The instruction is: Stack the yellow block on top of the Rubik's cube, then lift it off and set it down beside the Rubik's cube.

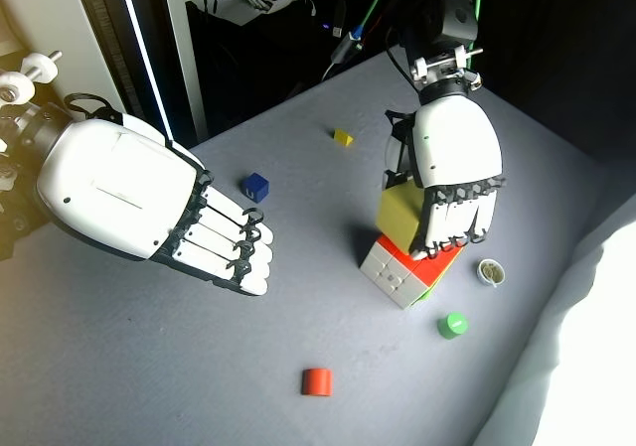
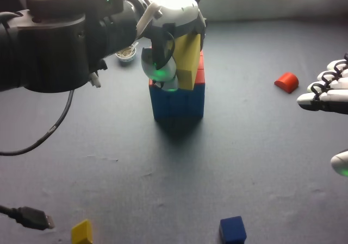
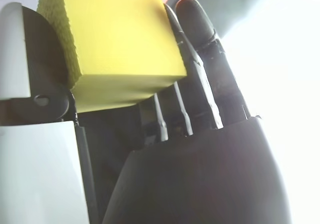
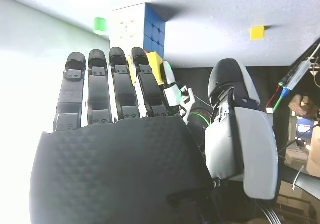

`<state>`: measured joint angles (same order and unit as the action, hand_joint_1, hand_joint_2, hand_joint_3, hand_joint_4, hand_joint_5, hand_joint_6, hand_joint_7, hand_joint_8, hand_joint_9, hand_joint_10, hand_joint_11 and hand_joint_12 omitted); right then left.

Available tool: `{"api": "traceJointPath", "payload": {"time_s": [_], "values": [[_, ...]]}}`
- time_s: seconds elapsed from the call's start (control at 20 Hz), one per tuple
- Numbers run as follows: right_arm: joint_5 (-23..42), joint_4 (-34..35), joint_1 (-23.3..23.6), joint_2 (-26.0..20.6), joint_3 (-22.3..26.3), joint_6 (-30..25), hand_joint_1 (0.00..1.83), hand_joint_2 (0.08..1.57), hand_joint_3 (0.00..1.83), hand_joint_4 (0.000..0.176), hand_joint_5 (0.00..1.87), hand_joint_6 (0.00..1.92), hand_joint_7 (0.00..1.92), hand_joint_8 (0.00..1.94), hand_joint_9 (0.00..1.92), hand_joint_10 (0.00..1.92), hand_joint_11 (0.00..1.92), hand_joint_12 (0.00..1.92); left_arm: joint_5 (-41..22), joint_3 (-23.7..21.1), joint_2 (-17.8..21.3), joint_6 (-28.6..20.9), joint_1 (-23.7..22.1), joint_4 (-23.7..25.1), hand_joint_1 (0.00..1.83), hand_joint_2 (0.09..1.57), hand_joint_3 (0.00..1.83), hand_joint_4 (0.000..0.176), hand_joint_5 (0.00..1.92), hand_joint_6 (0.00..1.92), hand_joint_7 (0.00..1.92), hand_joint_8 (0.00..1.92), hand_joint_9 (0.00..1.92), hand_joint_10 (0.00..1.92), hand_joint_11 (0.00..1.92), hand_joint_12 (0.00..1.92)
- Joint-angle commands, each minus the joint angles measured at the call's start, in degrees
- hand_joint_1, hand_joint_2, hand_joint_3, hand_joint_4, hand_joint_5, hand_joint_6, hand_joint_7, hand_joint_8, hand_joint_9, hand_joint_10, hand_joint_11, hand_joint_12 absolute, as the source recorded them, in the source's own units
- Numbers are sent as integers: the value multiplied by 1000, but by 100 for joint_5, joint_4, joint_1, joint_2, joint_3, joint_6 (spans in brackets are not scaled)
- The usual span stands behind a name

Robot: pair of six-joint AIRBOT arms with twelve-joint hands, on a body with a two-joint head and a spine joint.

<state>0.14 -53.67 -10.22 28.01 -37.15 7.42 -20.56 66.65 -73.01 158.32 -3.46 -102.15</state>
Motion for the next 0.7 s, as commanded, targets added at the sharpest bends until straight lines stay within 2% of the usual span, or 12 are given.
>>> {"api": "traceJointPath", "payload": {"time_s": [0.0, 0.2, 0.35, 0.55, 0.65], "values": [[309, 17, 44, -73, 10, -2, 0, 1205, 1, 0, 89, 5, 78, 2, 38, 5, 0, 0, 81, 45, 25, 28, -53, 240, 1379, 1114, 0, 0, 901, 948, 1069, 931, 856, 1240, 497, 1296], [324, 17, 44, -73, 10, -2, 0, 1201, 0, 0, 86, 1, 90, 4, 51, 8, 0, 0, 113, 210, -66, 27, -52, 316, 1381, 1108, 0, 0, 894, 975, 1087, 880, 878, 1208, 472, 1309], [326, 17, 44, -73, 15, -2, 0, 1201, 0, 0, 113, 9, 108, 6, 61, 9, 4, 3, 116, 324, -109, 27, -51, 330, 1374, 1131, 0, 0, 856, 1008, 1042, 970, 822, 1295, 437, 1355], [337, 17, 45, -74, 17, -2, 0, 1207, 2, 0, 100, 2, 98, 2, 59, 7, 0, 0, 118, 478, -142, 27, -39, 330, 1380, 1109, 0, 0, 895, 952, 1092, 877, 869, 1236, 519, 1287], [347, 17, 45, -74, 19, -2, 0, 1205, 1, 0, 125, 11, 121, 9, 84, 15, 26, 13, 118, 549, -156, 25, -33, 325, 1378, 1117, 0, 0, 886, 968, 1070, 906, 852, 1273, 508, 1305]]}}
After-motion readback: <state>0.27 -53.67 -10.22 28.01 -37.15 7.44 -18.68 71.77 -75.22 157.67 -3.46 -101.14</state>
